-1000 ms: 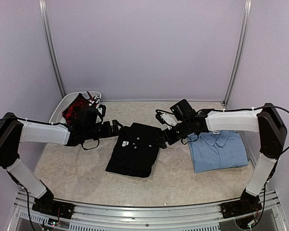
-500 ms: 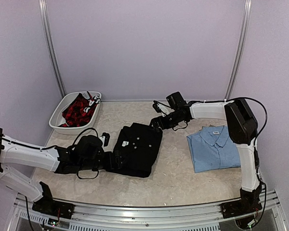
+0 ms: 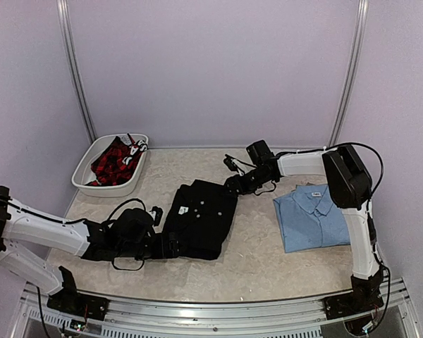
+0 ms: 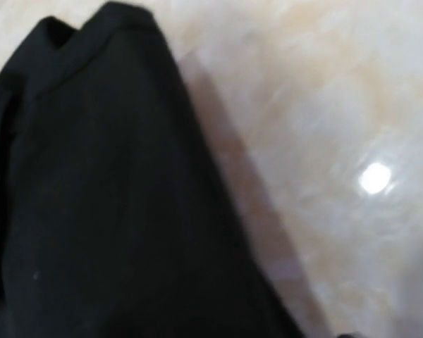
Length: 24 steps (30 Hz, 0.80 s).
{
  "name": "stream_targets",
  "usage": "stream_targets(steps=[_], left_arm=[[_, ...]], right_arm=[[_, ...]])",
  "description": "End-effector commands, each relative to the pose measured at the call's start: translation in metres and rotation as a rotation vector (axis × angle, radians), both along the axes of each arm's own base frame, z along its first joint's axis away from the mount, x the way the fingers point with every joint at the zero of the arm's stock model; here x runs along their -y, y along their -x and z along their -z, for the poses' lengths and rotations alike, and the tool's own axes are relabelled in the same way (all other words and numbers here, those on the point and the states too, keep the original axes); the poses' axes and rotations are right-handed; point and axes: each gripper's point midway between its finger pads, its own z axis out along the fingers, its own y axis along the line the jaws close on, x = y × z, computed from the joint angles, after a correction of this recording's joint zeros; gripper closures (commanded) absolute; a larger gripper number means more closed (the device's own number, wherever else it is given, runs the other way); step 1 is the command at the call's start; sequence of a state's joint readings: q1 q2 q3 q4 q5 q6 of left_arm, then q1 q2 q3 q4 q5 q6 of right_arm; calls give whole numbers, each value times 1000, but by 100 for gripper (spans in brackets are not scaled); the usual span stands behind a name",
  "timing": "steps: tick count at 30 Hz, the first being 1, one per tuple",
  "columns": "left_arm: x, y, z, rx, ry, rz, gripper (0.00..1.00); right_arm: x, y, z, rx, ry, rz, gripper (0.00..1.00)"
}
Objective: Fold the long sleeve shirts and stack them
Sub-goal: Rotate the square-folded shirt at the center of the board.
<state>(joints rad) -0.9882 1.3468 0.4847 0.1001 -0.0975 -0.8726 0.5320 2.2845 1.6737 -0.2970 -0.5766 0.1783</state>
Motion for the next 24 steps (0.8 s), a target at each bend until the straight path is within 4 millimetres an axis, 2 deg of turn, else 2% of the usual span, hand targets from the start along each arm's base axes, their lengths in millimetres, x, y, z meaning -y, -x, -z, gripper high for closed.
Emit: stream_targets(steps=[1,3,7,10,12,16,17,20,24], left_arm=[[-2,6,6,-30,4,-9,4],[-4,8,7,-43,7,-14,4],[-8,9,10,-61,1,-32,4],[-9,6,14,-65,-17,-47,3],[-10,2,14,-64,-21,-58,3],[-13,-11,14,-45,-20,-78,3],[-15,-17,14,-38,-29,-85,3],[-23,-41,12,-12,-52,-115,3],[-25,-64,5,10,-46,-125,3]], right_arm=[[2,23,10,-65,-26,-52,42],[6,25,8,-63,-31,-41,55],[12,33,3,-66,-37,-28,86],[23,41,0,-56,-21,7,95],[33,47,-3,-43,-4,53,99],[55,63,-13,-47,-7,182,100],[64,74,-8,-59,0,220,100],[73,101,-11,-58,-6,308,100],[72,141,-9,-83,-38,372,99]])
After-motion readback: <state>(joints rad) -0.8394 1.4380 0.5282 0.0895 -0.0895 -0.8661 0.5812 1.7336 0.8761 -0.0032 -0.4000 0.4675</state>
